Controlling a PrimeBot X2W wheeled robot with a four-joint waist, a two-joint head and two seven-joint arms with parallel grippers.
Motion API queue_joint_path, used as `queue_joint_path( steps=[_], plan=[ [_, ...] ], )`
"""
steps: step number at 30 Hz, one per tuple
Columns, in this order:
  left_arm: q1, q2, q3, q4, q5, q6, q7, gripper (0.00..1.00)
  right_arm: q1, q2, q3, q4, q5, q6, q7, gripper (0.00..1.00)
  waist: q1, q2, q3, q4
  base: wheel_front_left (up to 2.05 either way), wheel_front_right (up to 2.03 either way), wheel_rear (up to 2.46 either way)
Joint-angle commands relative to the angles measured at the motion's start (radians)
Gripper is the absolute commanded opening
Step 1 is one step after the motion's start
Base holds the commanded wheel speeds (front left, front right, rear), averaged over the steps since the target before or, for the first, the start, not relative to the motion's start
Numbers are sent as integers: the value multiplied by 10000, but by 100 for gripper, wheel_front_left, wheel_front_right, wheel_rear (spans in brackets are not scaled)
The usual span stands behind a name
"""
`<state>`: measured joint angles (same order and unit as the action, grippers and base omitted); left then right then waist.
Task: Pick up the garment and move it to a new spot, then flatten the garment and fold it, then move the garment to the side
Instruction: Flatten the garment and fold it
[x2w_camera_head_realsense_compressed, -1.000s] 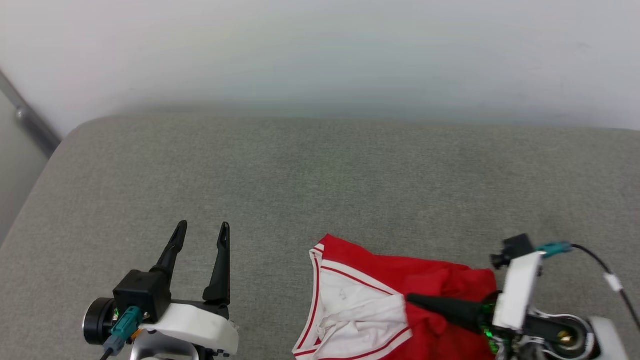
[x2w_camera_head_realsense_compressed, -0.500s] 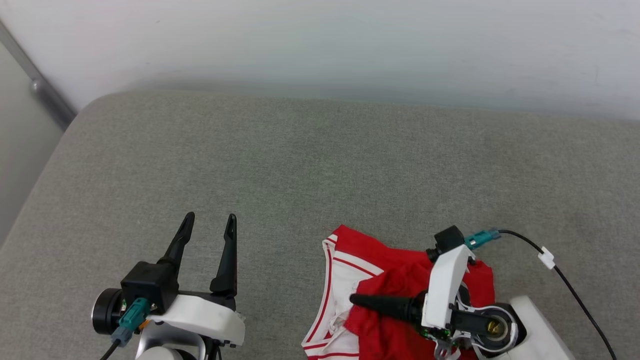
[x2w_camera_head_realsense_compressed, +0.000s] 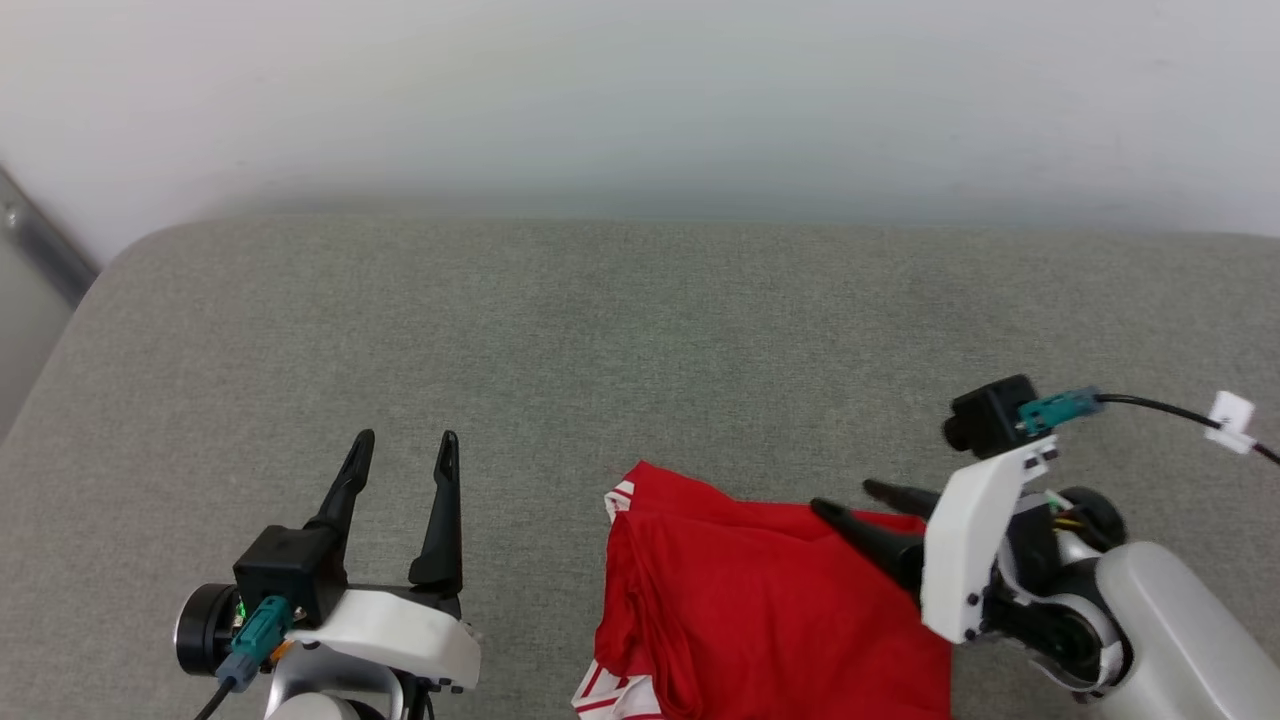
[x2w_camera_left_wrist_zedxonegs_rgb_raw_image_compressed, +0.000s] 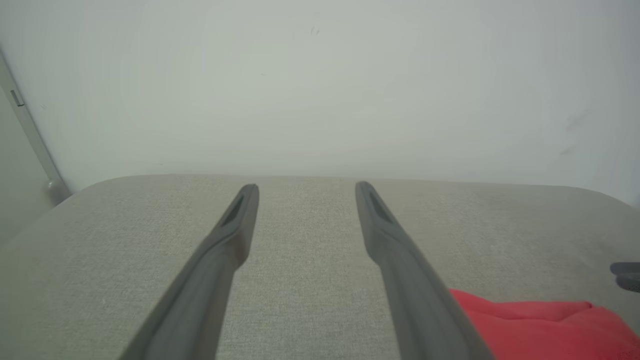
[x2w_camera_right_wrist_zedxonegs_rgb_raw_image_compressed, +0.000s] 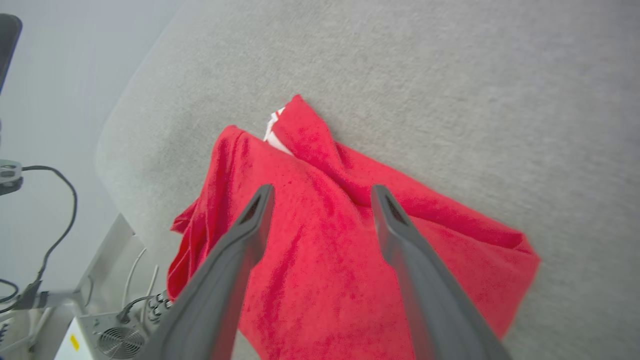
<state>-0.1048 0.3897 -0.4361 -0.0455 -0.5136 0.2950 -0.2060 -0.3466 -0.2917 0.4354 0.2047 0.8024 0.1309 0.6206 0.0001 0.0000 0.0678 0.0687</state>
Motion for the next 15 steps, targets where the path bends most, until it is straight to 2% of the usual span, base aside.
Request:
queue_joint_path(
  steps=[1, 6, 12, 15],
  plan=[
    [104, 27, 71, 16, -70, 38, -76, 100, 208, -217, -262, -130, -573, -4, -531, 100, -1, 0, -69, -155, 0, 0, 0],
    [196, 131, 206, 154, -169, 34, -131, 100, 1034, -720, -1910, -425, -2483, -4, -2246, 100, -1, 0, -228, -431, 0, 0, 0],
    [549, 130, 292, 232, -117, 196, -266, 100, 2369, -407, -4231, -1275, -4104, -4, -4054, 100, -1, 0, -508, -699, 0, 0, 0],
    [668, 174, 341, 271, -104, 238, -288, 100, 2741, -204, -4764, -1682, -4394, -4, -4596, 100, -1, 0, -659, -762, 0, 0, 0]
  ],
)
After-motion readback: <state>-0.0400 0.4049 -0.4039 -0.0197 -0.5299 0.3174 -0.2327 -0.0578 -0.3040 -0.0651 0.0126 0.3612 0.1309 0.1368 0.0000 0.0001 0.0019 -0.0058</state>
